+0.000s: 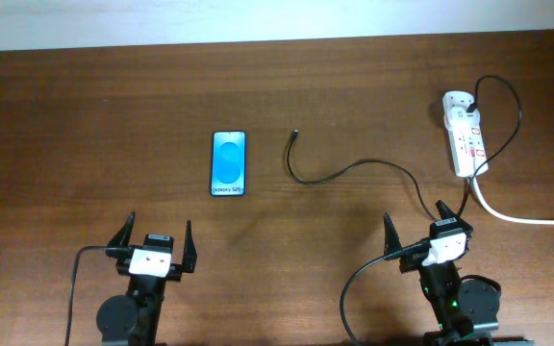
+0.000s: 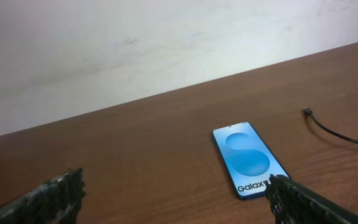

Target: Plug charger to phone and switch on socket

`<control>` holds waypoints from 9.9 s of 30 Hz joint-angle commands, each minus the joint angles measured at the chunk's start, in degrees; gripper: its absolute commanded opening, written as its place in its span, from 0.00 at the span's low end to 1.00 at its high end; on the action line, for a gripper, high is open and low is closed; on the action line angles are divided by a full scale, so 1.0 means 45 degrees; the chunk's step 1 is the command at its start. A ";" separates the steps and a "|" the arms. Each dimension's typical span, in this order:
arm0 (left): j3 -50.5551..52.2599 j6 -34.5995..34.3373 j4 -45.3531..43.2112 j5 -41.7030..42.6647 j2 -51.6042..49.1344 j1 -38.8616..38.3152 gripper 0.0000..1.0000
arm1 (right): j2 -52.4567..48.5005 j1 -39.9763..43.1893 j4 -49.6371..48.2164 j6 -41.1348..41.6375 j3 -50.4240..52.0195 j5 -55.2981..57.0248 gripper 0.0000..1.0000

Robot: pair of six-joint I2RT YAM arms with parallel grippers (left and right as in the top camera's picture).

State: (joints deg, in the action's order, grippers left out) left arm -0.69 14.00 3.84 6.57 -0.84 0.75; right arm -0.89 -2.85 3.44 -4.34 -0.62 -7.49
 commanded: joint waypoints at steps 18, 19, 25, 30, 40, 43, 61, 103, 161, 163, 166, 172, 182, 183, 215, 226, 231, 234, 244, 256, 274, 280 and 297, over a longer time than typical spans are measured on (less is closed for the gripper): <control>0.0034 0.0189 0.0063 -0.0092 0.0112 -0.0053 0.99 | 0.0155 -0.0087 0.0068 0.0058 0.0068 0.0146 0.98; 0.0029 0.0189 0.0063 -0.0092 0.0112 -0.0053 0.99 | 0.0155 -0.0087 0.0068 0.0058 0.0068 0.0151 0.98; 0.0034 0.0199 0.0068 -0.0219 0.0112 -0.0049 0.99 | 0.0155 -0.0087 0.0068 0.0058 0.0068 0.0146 0.98; 0.0029 0.0155 0.0117 -0.0330 0.0058 -0.0049 0.99 | 0.0155 -0.0087 0.0068 0.0058 0.0068 0.0146 0.98; -0.0622 -0.0058 0.0131 -0.0316 -0.0432 -0.0049 0.99 | 0.0155 -0.0087 0.0068 0.0058 0.0068 0.0146 0.98; -0.0918 -0.0146 0.0126 -0.0102 -0.0680 -0.0049 0.99 | 0.0155 -0.0087 0.0068 0.0058 0.0068 0.0146 0.98; -0.7223 -0.0219 0.1491 0.1773 -0.8786 -0.0053 0.99 | 0.0155 -0.0087 0.0068 0.0058 0.0068 0.0146 0.98; -2.0910 -0.6275 1.0826 -0.1569 -2.4485 -0.2822 1.00 | 0.0155 -0.0087 0.0068 0.0058 0.0068 0.0151 0.98; -2.0905 -0.7499 0.9821 -0.0636 -2.8905 -0.3551 0.77 | 0.0155 -0.0087 0.0068 0.0058 0.0068 0.0146 0.98; -2.1153 -0.7495 1.0093 -0.0641 -2.8905 -0.3546 0.76 | 0.0155 -0.0087 0.0068 0.0058 0.0068 0.0146 0.98; -2.2134 -0.7495 1.0924 -0.0641 -2.8900 -0.3546 0.76 | 0.0155 -0.0087 0.0068 0.0058 0.0068 0.0146 0.98; -2.3649 -0.7495 1.2201 -0.0641 -2.8895 -0.3546 0.77 | 0.0155 -0.0087 0.0068 0.0058 0.0068 0.0146 0.98; -2.4572 -0.7495 1.3036 -0.0631 -2.8895 -0.3546 0.56 | 0.0155 -0.0087 0.0068 0.0058 0.0068 0.0146 0.98; -2.4577 -0.7495 1.3036 -0.0636 -2.8895 -0.3551 0.56 | 0.0155 -0.0087 0.0068 0.0058 0.0068 0.0146 0.98; -2.3858 -0.7490 1.3697 -0.0787 -2.9934 -0.3521 0.99 | 0.0155 -0.0087 0.0068 0.0058 0.0068 0.0146 0.98; -2.3863 -0.9287 1.4445 -0.0505 -2.9929 -0.3473 0.99 | 0.0155 -0.0087 0.0068 0.0058 0.0068 0.0146 0.98; -2.3707 -0.9015 1.4304 -0.0515 -2.9934 -0.3696 0.99 | 0.0155 -0.0087 0.0068 0.0058 0.0068 0.0146 0.98; -2.3275 -0.8578 1.4256 -0.0656 -2.9934 -0.3847 1.00 | 0.0155 -0.0087 0.0068 0.0058 0.0068 0.0146 0.98; -2.3018 -0.8568 1.3362 -0.1185 -2.9934 -0.3920 0.85 | 0.0155 -0.0087 0.0068 0.0058 0.0068 0.0146 0.98; -2.5378 -0.8573 1.4086 -0.1069 -2.9929 -0.3857 0.73 | 0.0155 -0.0087 0.0068 0.0058 0.0068 0.0146 0.98; -2.7209 -0.9928 1.5115 0.2827 -2.9929 -0.3147 0.00 | 0.0155 -0.0087 0.0068 0.0058 0.0068 0.0146 0.98; -2.7209 -0.9967 1.5130 0.7791 -2.9929 -0.2312 0.00 | 0.0155 -0.0087 0.0068 0.0058 0.0068 0.0146 0.98; -2.7205 -1.5251 1.8404 1.4377 -2.9929 -0.2132 0.00 | 0.0155 -0.0087 0.0068 0.0058 0.0068 0.0146 0.98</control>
State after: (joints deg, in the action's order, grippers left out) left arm -121.73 -53.21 85.62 61.73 -135.66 -8.93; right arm -0.69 -2.85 3.49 -4.29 -0.62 -7.29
